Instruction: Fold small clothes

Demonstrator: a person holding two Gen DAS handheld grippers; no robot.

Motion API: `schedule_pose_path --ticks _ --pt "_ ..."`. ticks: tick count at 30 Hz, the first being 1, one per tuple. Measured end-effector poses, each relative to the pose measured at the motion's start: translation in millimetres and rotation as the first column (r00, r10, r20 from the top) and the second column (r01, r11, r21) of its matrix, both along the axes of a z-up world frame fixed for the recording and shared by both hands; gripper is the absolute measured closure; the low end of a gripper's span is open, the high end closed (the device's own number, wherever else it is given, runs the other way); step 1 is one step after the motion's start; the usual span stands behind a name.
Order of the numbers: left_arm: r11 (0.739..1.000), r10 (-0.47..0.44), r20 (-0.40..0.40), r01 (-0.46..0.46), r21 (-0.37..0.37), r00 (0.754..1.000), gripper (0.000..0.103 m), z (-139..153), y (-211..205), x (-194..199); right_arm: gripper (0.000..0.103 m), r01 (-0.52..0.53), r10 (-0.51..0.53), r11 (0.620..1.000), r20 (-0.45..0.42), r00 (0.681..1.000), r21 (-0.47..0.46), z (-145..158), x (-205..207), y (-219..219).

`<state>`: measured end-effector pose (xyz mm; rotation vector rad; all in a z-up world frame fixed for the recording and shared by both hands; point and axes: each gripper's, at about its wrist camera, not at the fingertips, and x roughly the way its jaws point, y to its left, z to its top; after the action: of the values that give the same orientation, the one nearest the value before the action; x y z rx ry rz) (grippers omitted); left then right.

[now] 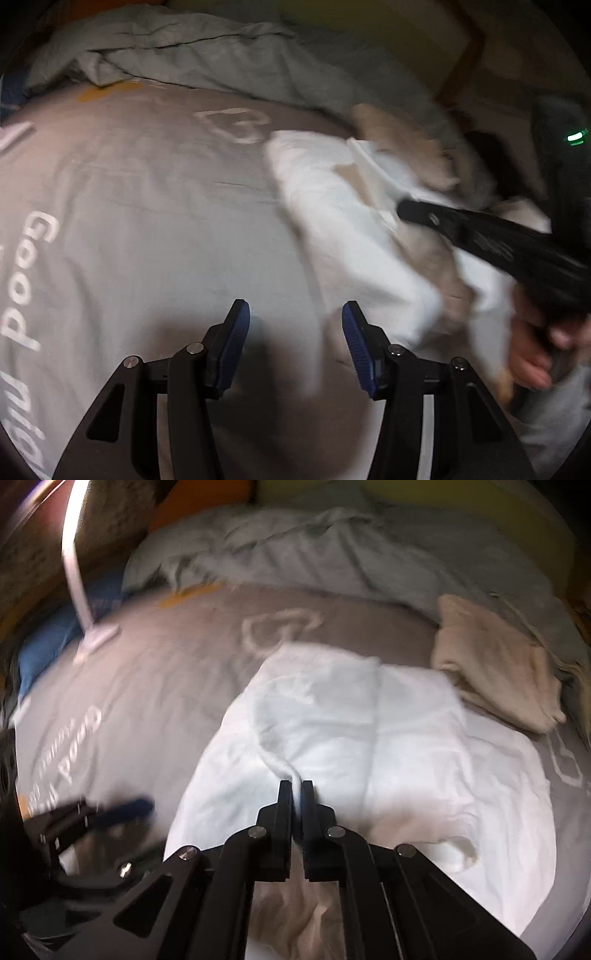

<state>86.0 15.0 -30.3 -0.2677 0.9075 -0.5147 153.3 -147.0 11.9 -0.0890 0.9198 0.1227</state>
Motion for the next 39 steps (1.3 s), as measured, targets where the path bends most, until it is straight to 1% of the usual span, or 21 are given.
schedule_pose_path --ticks 1,3,6,7,8,11,13,14,15,17,21,25,26,28,29,30,31,33,36,37,39 --pt "0.997 -0.054 0.017 0.055 -0.057 0.998 0.052 3.8 -0.6 -7.3 0.1 0.043 -0.043 0.999 0.044 0.998 -0.002 8.2 -5.0 -10.4" --pt "0.987 -0.145 0.02 0.146 -0.066 0.989 0.046 8.3 -9.6 -11.4 0.1 0.084 -0.086 0.996 0.064 0.994 0.032 17.4 -7.4 -30.3" --pt "0.993 -0.088 0.053 0.084 0.086 0.995 0.047 2.7 -27.3 -11.7 0.1 0.17 -0.172 0.984 0.049 0.984 0.049 22.0 -7.2 -65.6" --pt "0.993 -0.07 0.045 0.065 0.103 0.997 0.056 -1.9 -31.3 -9.1 0.1 0.183 -0.186 0.98 0.027 0.982 0.079 19.0 -6.0 -78.4" --pt "0.99 -0.058 0.048 0.052 0.13 0.997 0.079 -5.5 -36.0 -8.4 0.1 0.185 -0.186 0.977 0.007 0.982 0.102 16.3 -7.5 -86.6" --pt "0.983 -0.021 0.106 0.001 0.182 0.994 0.098 -4.7 -42.8 -22.0 0.097 0.21 -0.206 0.959 -0.041 0.978 0.188 -1.7 -7.2 -111.0" --pt "0.973 0.005 0.166 -0.043 0.228 0.986 0.099 0.0 -45.4 -36.8 0.075 0.247 -0.254 0.949 0.011 0.967 0.194 -5.1 -20.0 -119.6" --pt "0.965 0.007 0.192 -0.057 0.256 0.981 0.1 -1.9 -46.4 -38.6 0.05 0.245 -0.262 0.946 0.056 0.963 0.213 -4.4 -27.1 -125.3" --pt "0.957 0.008 0.204 -0.067 0.283 0.979 0.1 -5.6 -47.5 -40.1 0.033 0.237 -0.262 0.941 0.075 0.962 0.24 -4.3 -30.9 -129.0" --pt "0.947 0.029 0.188 -0.087 0.31 0.982 0.099 -15.3 -47.1 -37.9 0.033 0.177 -0.203 0.927 0.046 0.978 0.332 -7.2 -29.0 -134.1" --pt "0.97 0.057 0.148 -0.09 0.228 0.987 0.098 -19.2 -35.3 -32.1 0.033 0.149 -0.143 0.908 -0.044 0.989 0.391 -20.5 -15.4 -128.9" --pt "0.996 0.087 0.059 -0.088 0.028 0.994 0.095 -32.5 -10.4 -20.2 0.034 0.134 -0.109 0.918 -0.086 0.99 0.372 -37.0 10.2 -118.5" --pt "0.996 0.086 0.051 -0.087 0.018 0.995 0.095 -32.4 -10.1 -21.7 0.034 0.138 -0.113 0.923 -0.09 0.989 0.36 -41.2 14.2 -117.1" --pt "0.994 0.082 0.074 -0.087 0.059 0.994 0.095 -29.2 -17.5 -26.2 0.043 0.143 -0.12 0.929 -0.089 0.989 0.341 -46.4 21.7 -112.5" --pt "0.992 0.08 0.099 -0.089 0.093 0.992 0.095 -27.0 -22.5 -29.9 0.07 0.141 -0.12 0.934 -0.083 0.989 0.329 -46.9 23.4 -110.6" --pt "0.989 0.078 0.116 -0.092 0.119 0.99 0.095 -24.8 -26.5 -32.3 0.089 0.122 -0.102 0.931 -0.074 0.992 0.345 -45.8 24.2 -109.4" --pt "0.988 0.077 0.122 -0.092 0.122 0.99 0.095 -22.5 -27.7 -34.2 0.09 0.119 -0.105 0.924 -0.057 0.993 0.363 -42.3 21.2 -110.3" --pt "0.995 0.078 0.11 -0.085 0.06 0.991 0.093 -21.8 -21.5 -34.7 0.091 0.109 -0.125 0.93 0.025 0.992 0.351 -24.3 8.2 -109.7" --pt "0.997 0.065 0.078 -0.062 -0.044 0.995 0.077 -21.0 -10.5 -33.1 0.091 0.086 -0.117 0.957 0.095 0.989 0.278 4.3 -7.3 -110.2" --pt "0.996 0.062 0.077 -0.058 -0.062 0.995 0.066 -18.2 -10.2 -34.5 0.091 0.09 -0.121 0.957 0.099 0.988 0.275 12.5 -10.1 -116.0" --pt "0.998 0.054 0.087 -0.05 -0.047 0.995 0.062 -10.4 -17.4 -36.6 0.091 0.124 -0.156 0.951 0.095 0.983 0.284 28.0 -15.8 -133.1"
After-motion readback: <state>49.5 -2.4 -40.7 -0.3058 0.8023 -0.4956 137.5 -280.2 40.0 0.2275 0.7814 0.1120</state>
